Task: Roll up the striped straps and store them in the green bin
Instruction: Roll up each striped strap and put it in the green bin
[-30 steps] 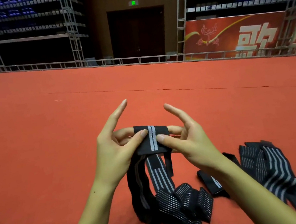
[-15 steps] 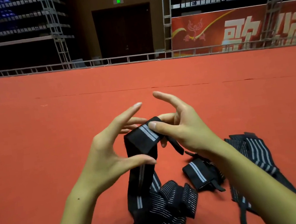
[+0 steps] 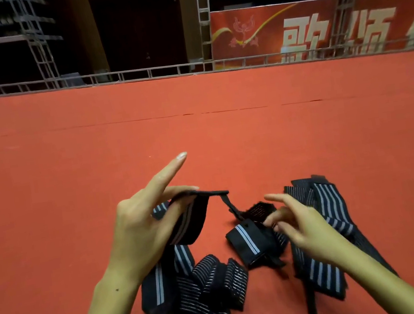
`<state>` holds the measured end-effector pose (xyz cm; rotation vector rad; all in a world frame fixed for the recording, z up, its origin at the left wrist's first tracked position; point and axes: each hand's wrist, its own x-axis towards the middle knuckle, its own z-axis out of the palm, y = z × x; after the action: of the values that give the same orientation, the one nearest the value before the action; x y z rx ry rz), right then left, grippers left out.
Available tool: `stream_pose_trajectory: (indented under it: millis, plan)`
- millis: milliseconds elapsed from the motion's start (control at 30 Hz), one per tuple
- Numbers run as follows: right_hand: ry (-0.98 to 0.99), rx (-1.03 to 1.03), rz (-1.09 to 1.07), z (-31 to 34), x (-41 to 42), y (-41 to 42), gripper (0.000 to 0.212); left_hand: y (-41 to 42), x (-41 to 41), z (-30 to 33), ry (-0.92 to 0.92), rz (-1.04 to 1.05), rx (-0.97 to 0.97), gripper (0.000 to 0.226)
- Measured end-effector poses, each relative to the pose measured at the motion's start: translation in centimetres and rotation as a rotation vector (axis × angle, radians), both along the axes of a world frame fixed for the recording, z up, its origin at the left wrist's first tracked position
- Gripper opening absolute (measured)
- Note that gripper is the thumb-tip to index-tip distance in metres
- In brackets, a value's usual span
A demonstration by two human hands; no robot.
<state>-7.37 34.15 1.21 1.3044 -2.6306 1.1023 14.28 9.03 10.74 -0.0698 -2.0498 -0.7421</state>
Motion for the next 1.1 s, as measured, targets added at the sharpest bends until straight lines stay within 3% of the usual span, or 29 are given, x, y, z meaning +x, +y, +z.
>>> stream_pose_trajectory:
  millis: [67, 133, 300, 467, 800, 1100]
  plan:
    - [0.021, 0.121, 0.039, -2.6, -0.4, 0.9, 0.092, -0.4, -0.5, -0.5, -0.026, 0.022, 0.011, 0.072]
    - [0.080, 0.271, 0.068, -5.0, -0.9, 1.4, 0.104, -0.4, -0.9, -1.1, -0.011, 0.028, -0.021, 0.073]
    - [0.143, 0.311, 0.094, -7.0, -1.4, -0.5, 0.097, -0.5, -1.0, -1.2, -0.024, 0.036, -0.015, 0.079]
    - [0.200, 0.133, 0.087, -7.1, -1.2, -1.9, 0.067, -1.0, -0.5, -1.0, -0.019, 0.090, 0.011, 0.080]
    - [-0.036, -0.459, -0.001, 2.4, 1.6, -1.6, 0.058, -0.3, -0.4, -0.1, 0.064, 0.230, 0.112, 0.061]
    - [0.057, -0.677, -0.006, 8.7, 5.3, -2.1, 0.055, 1.8, -0.7, 0.7, 0.089, 0.388, 0.148, 0.057]
